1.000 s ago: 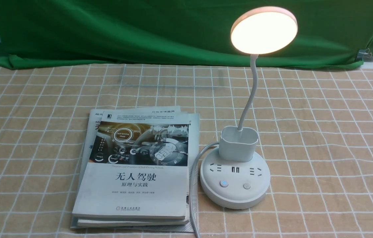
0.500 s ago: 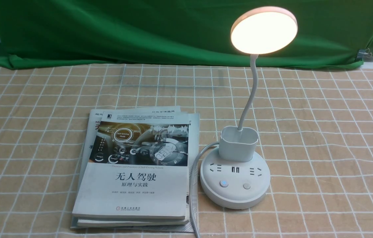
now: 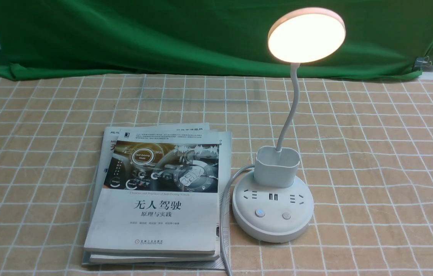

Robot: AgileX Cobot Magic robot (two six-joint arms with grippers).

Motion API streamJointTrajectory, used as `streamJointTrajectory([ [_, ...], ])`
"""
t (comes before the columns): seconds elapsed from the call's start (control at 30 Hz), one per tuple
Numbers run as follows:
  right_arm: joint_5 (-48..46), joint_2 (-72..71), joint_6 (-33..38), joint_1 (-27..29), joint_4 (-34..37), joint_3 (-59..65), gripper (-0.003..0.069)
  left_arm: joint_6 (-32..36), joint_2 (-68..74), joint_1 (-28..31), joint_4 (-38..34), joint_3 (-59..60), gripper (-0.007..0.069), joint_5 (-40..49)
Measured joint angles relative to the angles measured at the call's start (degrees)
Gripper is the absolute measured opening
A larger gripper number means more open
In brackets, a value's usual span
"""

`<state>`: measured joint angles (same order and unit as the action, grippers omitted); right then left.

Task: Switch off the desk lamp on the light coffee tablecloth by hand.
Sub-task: 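Press the power button on the lamp base to turn the lamp off with the right gripper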

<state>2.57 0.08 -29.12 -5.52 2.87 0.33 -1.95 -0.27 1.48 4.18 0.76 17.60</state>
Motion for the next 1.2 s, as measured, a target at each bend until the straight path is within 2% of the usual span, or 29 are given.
streamJointTrajectory([
  [0.17, 6.1, 0.0, -5.2, 0.0, 0.2, 0.0, 0.0222, 0.0, 0.0, 0.0, 0.0, 0.0, 0.0004, 0.0],
  [0.23, 3.8, 0.5, -6.0, -0.2, 0.2, -0.5, 0.0184, 0.0, 0.0, 0.0, 0.0, 0.0, 0.0004, 0.0],
  [0.27, -0.2, 1.8, -5.4, -0.7, 0.2, -1.7, 0.0146, 0.0, 0.0, 0.0, 0.0, 0.0, 0.0004, 0.0],
  [0.33, -7.9, 5.5, -1.3, -2.4, 0.2, -6.5, 0.0083, 0.0, 0.0, 0.0, 0.0, 0.0, 0.0004, 0.0],
  [0.4, -14.0, 10.5, 4.3, -4.2, 0.2, -12.6, 0.0053, 0.0, 0.0, 0.0, 0.0, 0.0, 0.0004, 0.0],
  [0.53, -30.8, 26.5, 16.2, -9.3, 0.2, -28.5, 0.0045, 0.0, 0.0, 0.0, 0.0, 0.0, 0.0004, 0.0],
  [0.7, -47.2, 47.0, 24.7, -12.6, 0.0, -42.4, 0.0043, 0.0, 0.0, 0.0, 0.0, 0.0, 0.0004, 0.0],
  [0.8, -50.3, 57.4, 26.9, -14.0, 0.0, -47.0, 0.0042, 0.0, 0.0, 0.0, 0.0, 0.0, 0.0004, 0.0],
  [1.07, -50.9, 82.7, 29.1, -25.4, 0.2, -58.0, 0.0038, 0.0, 0.0, 0.0, 0.0, 0.0, 0.0004, 0.0],
  [1.2, -50.6, 91.5, 29.5, -27.6, 0.4, -62.0, 0.0039, 0.0, 0.0, 0.0, 0.0, 0.0, 0.0004, 0.0],
])
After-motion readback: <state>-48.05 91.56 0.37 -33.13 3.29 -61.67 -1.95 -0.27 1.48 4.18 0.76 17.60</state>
